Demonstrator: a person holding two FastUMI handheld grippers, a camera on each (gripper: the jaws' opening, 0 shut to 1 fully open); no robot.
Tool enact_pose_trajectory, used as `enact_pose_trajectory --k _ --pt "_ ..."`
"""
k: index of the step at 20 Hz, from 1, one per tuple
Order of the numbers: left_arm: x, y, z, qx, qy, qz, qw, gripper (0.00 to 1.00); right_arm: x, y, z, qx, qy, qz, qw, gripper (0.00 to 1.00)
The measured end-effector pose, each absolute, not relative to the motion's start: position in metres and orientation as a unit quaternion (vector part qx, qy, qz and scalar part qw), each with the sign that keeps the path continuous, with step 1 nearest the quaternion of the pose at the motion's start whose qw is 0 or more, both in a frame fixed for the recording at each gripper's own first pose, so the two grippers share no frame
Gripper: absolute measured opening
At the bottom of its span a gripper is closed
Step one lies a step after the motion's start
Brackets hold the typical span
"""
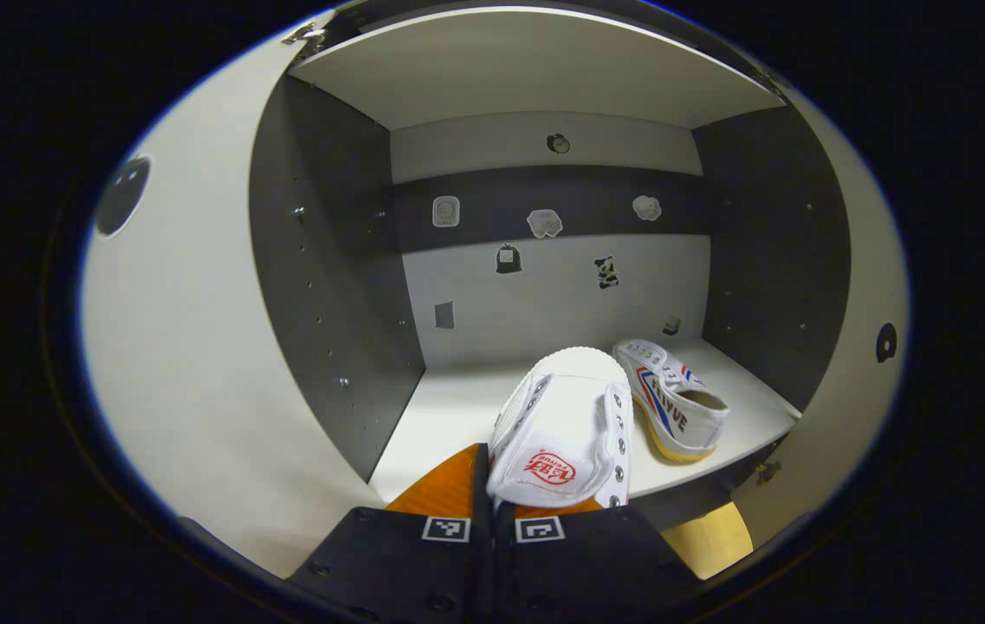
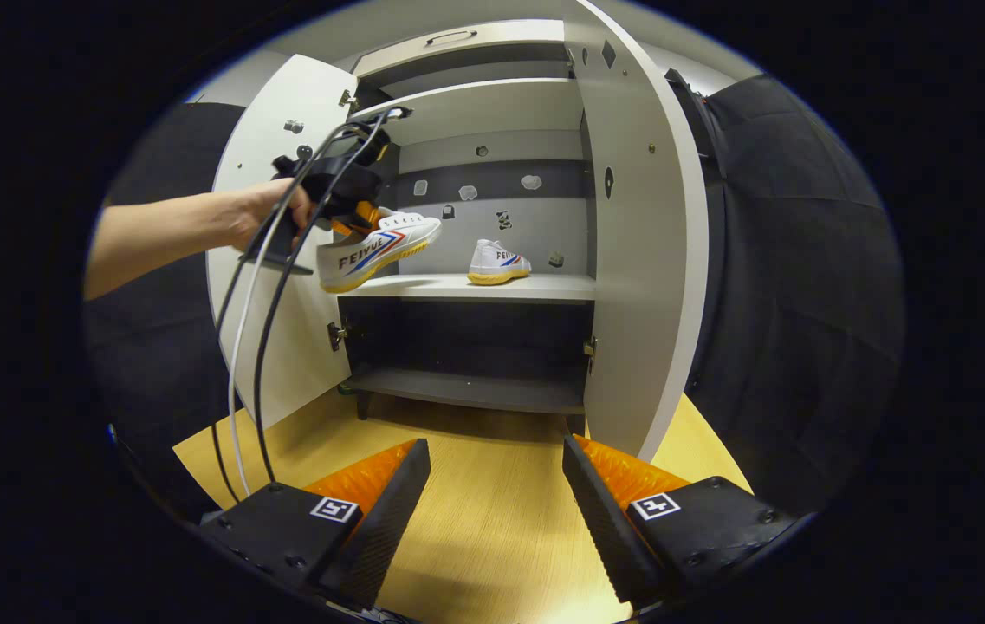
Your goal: Grab one shoe with the right hand and put it into the shoe cabinet, grab the other shoe with the left hand and put it into the shoe cabinet; then close the right door with the right hand and the left door with the left hand.
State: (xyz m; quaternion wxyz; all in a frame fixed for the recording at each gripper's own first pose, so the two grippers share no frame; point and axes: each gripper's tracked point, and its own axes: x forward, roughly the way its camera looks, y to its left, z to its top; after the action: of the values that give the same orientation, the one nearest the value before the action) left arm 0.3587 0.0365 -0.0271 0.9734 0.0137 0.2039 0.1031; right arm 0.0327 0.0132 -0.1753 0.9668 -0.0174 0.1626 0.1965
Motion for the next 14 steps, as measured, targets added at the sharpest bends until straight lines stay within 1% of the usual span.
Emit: enact_pose_trajectory --k 3,9,14 --pt "0.403 0.045 -0.03 0.021 0.215 0.099 0.971 0.04 0.033 0.013 -0.183 -0.015 0.172 0.206 0.963 0.98" --pt "0.472 0.059 -0.068 0.029 0.279 0.096 0.955 0.04 0.036 0.012 -0.187 -0.012 0.173 0.212 0.962 0.98" --pt "0.499 0.054 -0.094 0.103 0.333 0.08 0.934 0.04 0.038 0.006 -0.19 -0.016 0.177 0.204 0.963 0.98"
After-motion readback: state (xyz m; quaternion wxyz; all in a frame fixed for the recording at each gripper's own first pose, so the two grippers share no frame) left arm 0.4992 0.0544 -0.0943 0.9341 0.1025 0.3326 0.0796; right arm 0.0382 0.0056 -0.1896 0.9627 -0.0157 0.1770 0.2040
